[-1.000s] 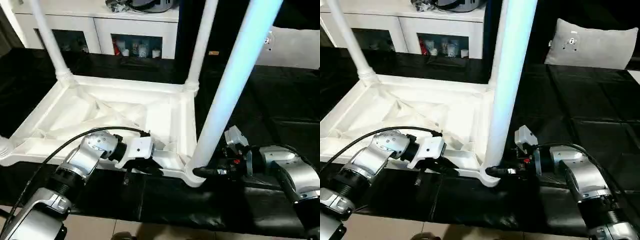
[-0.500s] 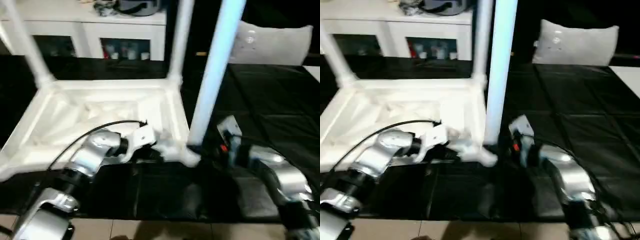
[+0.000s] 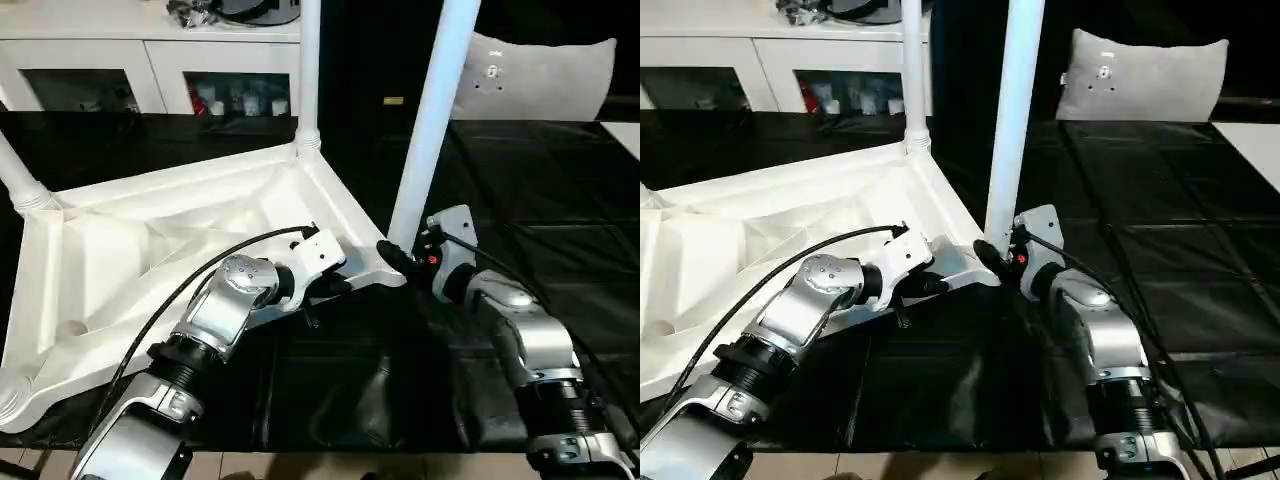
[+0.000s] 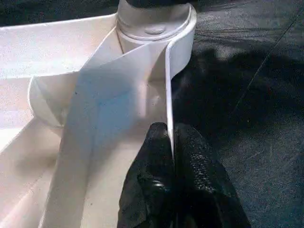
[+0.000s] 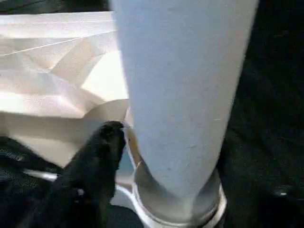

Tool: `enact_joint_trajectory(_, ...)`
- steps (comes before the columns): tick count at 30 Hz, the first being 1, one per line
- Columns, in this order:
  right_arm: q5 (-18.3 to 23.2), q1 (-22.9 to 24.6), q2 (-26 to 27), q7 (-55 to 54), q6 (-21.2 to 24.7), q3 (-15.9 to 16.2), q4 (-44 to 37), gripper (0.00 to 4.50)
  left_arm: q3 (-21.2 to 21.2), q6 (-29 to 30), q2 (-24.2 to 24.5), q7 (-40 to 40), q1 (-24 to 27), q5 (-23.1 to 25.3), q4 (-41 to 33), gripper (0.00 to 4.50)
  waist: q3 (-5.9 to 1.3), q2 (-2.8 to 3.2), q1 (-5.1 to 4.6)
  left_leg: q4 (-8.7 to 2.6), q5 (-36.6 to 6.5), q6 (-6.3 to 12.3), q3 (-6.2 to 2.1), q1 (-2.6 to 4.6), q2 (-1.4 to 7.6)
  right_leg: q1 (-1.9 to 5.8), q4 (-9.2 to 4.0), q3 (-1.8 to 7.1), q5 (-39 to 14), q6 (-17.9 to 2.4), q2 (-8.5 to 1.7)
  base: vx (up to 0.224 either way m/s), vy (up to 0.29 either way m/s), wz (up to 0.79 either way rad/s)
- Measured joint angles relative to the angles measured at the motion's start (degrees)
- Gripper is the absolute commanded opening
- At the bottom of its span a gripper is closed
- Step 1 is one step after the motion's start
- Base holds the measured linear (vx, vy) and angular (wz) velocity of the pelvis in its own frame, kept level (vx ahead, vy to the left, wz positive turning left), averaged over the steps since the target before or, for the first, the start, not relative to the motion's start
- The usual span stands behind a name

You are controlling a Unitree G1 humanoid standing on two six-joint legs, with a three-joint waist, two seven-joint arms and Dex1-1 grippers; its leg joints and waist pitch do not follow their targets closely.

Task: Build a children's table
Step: Rotate leg to tighten

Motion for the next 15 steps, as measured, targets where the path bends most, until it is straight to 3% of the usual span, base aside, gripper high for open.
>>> enact_joint_trajectory(7,2.5,2.9,-10.3,15.4,-3.4,1.0,-0.1,3.86,-1.4,-7.9,5.7,-5.9,0.0,-0.3,1.6,0.00,0.02,0.02,0.44,0.01,0.0,-0.01,0.00,0.01,0.01,0.01,0.00,-0.01,0.0,0.0,0.00,0.000,0.000,0.00)
enact_joint_trajectory(11,2.9,2.9,-13.5,20.6,-4.8,1.1,-0.1,4.18,-1.4,-11.9,7.8,-9.5,0.0,-0.6,2.6,0.00,0.02,0.00,0.59,0.04,0.0,-0.01,0.00,0.02,0.02,0.03,0.00,-0.02,0.0,0.0,0.00,0.000,0.000,0.00)
enact_joint_trajectory(13,4.4,3.3,-16.2,26.2,-4.5,2.4,-0.9,4.18,-2.1,-14.9,9.7,-13.9,0.3,-2.0,2.9,0.00,0.02,0.00,0.85,0.02,0.0,0.02,0.00,0.02,0.02,0.01,-0.03,-0.02,0.0,0.0,0.00,0.000,0.000,0.00)
enact_joint_trajectory(14,4.9,3.5,-16.9,28.3,-4.1,2.5,-1.1,3.70,-2.4,-15.9,10.3,-15.6,0.4,-2.6,2.9,0.00,0.02,0.00,1.02,0.05,0.0,0.07,0.00,0.01,0.04,0.01,-0.02,-0.02,0.0,0.0,0.00,0.000,0.000,0.00)
enact_joint_trajectory(15,6.1,3.5,-17.7,31.0,-3.6,2.7,-1.2,3.76,-2.5,-16.8,11.0,-17.8,0.6,-3.1,2.9,0.00,0.02,0.00,1.35,0.05,0.0,0.14,0.00,0.02,0.04,0.00,-0.02,-0.04,0.0,0.0,0.00,0.000,0.000,0.00)
